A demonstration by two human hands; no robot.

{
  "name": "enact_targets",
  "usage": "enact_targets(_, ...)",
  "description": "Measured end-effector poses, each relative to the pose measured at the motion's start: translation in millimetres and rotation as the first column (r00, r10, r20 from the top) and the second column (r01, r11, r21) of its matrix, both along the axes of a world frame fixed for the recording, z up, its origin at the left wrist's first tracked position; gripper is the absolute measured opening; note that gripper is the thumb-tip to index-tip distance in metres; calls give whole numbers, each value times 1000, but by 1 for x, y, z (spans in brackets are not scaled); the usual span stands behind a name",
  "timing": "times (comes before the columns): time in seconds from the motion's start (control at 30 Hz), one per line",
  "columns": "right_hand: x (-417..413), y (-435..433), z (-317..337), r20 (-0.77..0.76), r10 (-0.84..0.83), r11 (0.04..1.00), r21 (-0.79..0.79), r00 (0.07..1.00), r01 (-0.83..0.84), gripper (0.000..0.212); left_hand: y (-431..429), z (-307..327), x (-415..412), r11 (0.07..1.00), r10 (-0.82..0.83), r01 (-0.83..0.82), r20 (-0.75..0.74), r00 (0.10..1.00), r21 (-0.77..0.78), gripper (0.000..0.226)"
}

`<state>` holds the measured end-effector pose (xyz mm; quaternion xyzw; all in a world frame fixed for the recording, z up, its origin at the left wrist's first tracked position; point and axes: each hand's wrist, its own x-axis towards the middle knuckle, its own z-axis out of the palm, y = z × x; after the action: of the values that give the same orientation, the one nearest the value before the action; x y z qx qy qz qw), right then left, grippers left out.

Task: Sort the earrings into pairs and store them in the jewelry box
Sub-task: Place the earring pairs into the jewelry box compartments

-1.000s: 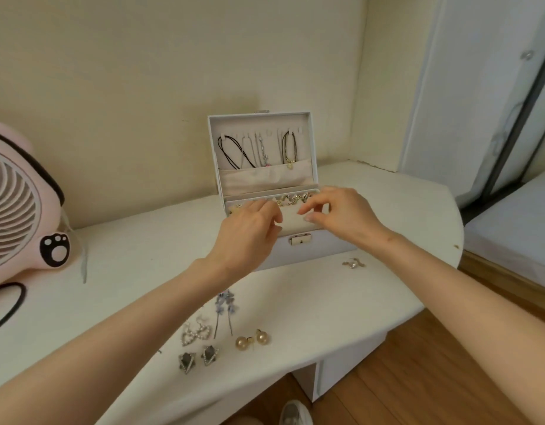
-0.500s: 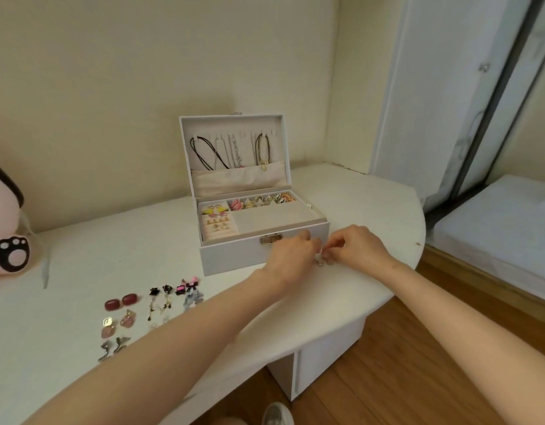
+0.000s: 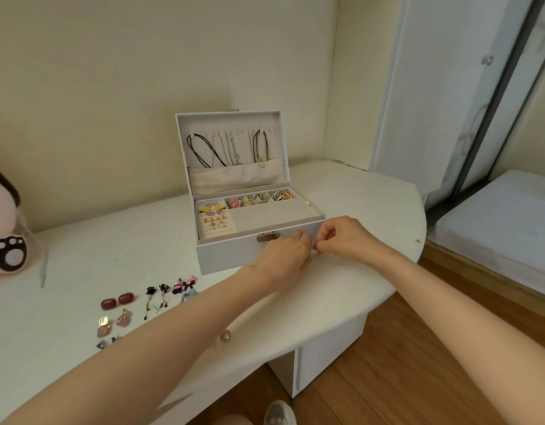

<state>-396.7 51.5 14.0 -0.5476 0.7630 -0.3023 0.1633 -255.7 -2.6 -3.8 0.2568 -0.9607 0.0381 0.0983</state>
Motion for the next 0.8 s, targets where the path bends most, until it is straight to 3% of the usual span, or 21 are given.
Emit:
enact_targets(0.17,15,-2,15,187,131,985,-139,974,-106,14,-7,20,30,988,-38,71,-233,972,139,9)
enact_targets(0.47,60,-39,35,280,320,921,-316,905,-228,17,-47,59,96,964,78,29,-383,920,265,7)
enact_targets(0.6,82,-59,37,353,351,922,-294,867,-254,8,-62,63,113,937,171,-18,-412,895,350,4)
enact_targets(0.8,103,-79,38,318,344,937,-180,883,-300,10,-75,59,129,922,178,-8,-406,896,387,8)
